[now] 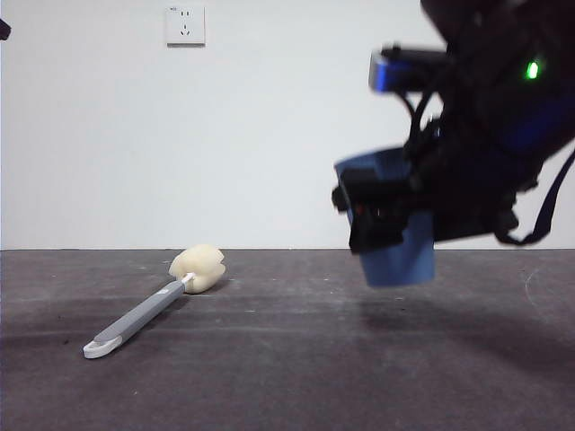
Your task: Pick up the cup brush,pick up the cup,insert the brush into the cup,clean the cup,put the cup brush back,put the cup back to the fixed position on the table
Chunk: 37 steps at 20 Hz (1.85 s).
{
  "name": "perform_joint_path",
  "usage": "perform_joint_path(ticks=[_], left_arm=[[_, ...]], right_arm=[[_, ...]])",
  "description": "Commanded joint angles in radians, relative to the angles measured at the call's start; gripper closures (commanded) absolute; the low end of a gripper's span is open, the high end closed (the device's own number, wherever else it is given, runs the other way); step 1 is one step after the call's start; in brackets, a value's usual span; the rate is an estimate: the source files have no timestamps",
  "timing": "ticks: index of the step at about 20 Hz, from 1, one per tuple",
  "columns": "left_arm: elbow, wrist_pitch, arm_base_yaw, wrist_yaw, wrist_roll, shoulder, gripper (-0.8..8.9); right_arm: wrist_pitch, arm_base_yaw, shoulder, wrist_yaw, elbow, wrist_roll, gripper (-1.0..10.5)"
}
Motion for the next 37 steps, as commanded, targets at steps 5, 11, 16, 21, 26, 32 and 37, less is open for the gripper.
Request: perform_joint_path(ticks=[5, 11, 16, 21, 26, 32, 37], left_arm=[[-0.004, -0.003, 0.0, 0.001, 0.036, -0.001, 4.6], [-0.004, -0.002, 0.0, -0.004, 0.061, -0.001, 4.6], [-0.004, -0.003, 0.0, -0.003, 0.062, -0.001, 4.59], [-0.004, -0.003, 0.0, -0.003, 0.063, -0.001, 4.6], [-0.004, -0.021, 0.0, -0.003, 0.063, -0.001, 4.6], [-0.004, -0.029, 0.0, -0.003, 0.063, -0.001, 4.59], [-0.004, -0.03, 0.0, -0.003, 0.066, -0.001, 4.6]], right_arm=[[0.182, -0.078, 0.119, -0.09, -0.003, 0.001, 9.6], [0.257, -0.136, 0.195, -0.172, -0.003, 0.016, 9.6], [0.211, -0.155, 0.212, -0.226, -0.003, 0.015, 9.6], [0.082, -0.154, 0.212, -0.254, -0.003, 0.013, 9.0], [0.065, -0.154, 0.212, -0.277, -0.003, 0.013, 5.4], [0.037, -0.153, 0.196, -0.277, -0.003, 0.016, 4.4], [-0.065, -0.153, 0.111, -0.277, -0.003, 0.023, 4.4]])
